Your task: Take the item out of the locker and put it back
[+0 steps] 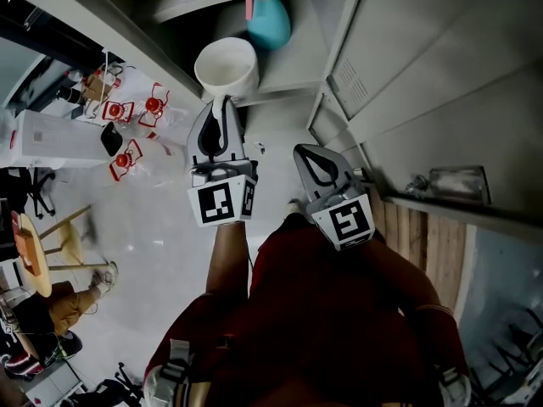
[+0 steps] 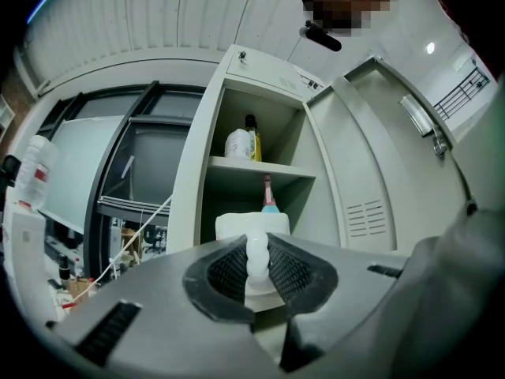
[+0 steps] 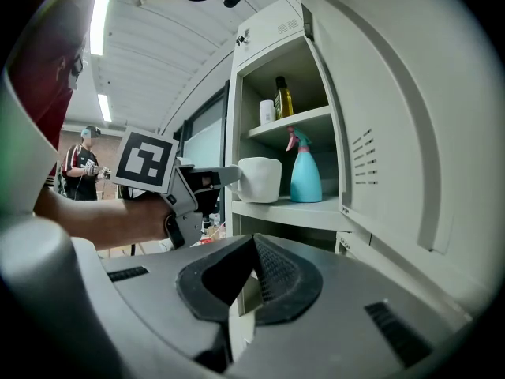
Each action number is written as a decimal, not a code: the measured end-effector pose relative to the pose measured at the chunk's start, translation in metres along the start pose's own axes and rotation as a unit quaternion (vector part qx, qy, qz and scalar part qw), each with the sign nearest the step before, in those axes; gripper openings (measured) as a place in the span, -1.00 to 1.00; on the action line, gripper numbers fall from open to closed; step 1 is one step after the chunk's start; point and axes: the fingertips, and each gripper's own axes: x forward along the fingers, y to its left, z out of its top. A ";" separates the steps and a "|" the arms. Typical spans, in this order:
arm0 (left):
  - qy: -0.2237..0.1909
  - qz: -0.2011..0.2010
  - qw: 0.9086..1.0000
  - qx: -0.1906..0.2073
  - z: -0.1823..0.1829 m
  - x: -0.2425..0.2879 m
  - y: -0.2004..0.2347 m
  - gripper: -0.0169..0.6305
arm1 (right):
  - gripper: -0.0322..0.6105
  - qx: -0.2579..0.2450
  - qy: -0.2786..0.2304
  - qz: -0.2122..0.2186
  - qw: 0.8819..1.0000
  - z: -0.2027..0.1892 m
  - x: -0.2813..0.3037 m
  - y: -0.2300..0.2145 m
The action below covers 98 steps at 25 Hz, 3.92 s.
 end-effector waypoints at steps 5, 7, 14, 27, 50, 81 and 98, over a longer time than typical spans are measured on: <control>0.006 0.012 1.000 -0.003 -0.004 0.011 0.006 -0.78 | -0.90 -0.007 0.001 0.005 1.000 0.001 -0.001 0.001; 0.005 0.016 1.000 -0.004 -0.005 0.015 0.008 -0.78 | -0.90 -0.009 0.002 0.006 1.000 0.001 -0.001 0.001; 0.014 0.032 0.999 0.000 -0.008 0.030 0.013 -0.78 | -0.90 -0.006 0.001 0.008 1.000 0.001 0.000 0.000; 0.049 0.039 0.998 0.002 -0.015 0.063 0.018 -0.78 | -0.90 -0.005 0.003 0.014 1.000 0.003 0.004 -0.001; 0.104 0.021 0.994 0.005 -0.029 0.078 0.015 -0.70 | -0.90 -0.008 -0.001 0.018 1.000 0.007 0.017 -0.001; 0.070 -0.047 0.996 0.020 0.003 0.020 -0.004 -0.47 | -0.90 0.006 -0.042 -0.037 0.998 0.035 0.017 -0.001; 0.056 -0.114 0.992 0.006 0.016 -0.027 -0.025 -0.47 | -0.90 -0.031 -0.083 -0.053 0.995 0.070 0.012 0.001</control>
